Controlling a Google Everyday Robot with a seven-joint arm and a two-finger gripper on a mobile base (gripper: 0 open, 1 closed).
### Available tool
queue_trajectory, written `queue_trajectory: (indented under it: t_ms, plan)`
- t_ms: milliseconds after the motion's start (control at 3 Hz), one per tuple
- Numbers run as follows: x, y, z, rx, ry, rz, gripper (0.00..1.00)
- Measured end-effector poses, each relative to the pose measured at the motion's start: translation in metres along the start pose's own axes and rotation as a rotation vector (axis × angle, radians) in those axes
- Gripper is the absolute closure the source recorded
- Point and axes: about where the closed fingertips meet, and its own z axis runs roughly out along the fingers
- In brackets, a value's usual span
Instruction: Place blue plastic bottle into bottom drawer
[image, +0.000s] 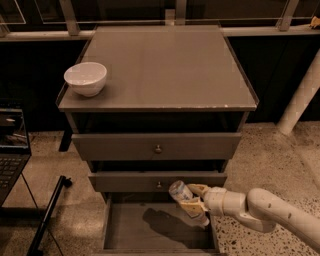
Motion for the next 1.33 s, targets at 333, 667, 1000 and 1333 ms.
queue_trajectory:
  t_ms: [333,667,1000,1333]
  plan:
    - [0.004,0.001,0.002,-0.008,0.006,0.005,1.00]
    - [0.006,0.003,0.005,-0.002,0.014,-0.002,1.00]
    - [0.039,-0.009,0.014,0.032,0.024,0.044,1.00]
    - [0.086,-0.022,0.031,0.053,0.041,0.103,1.00]
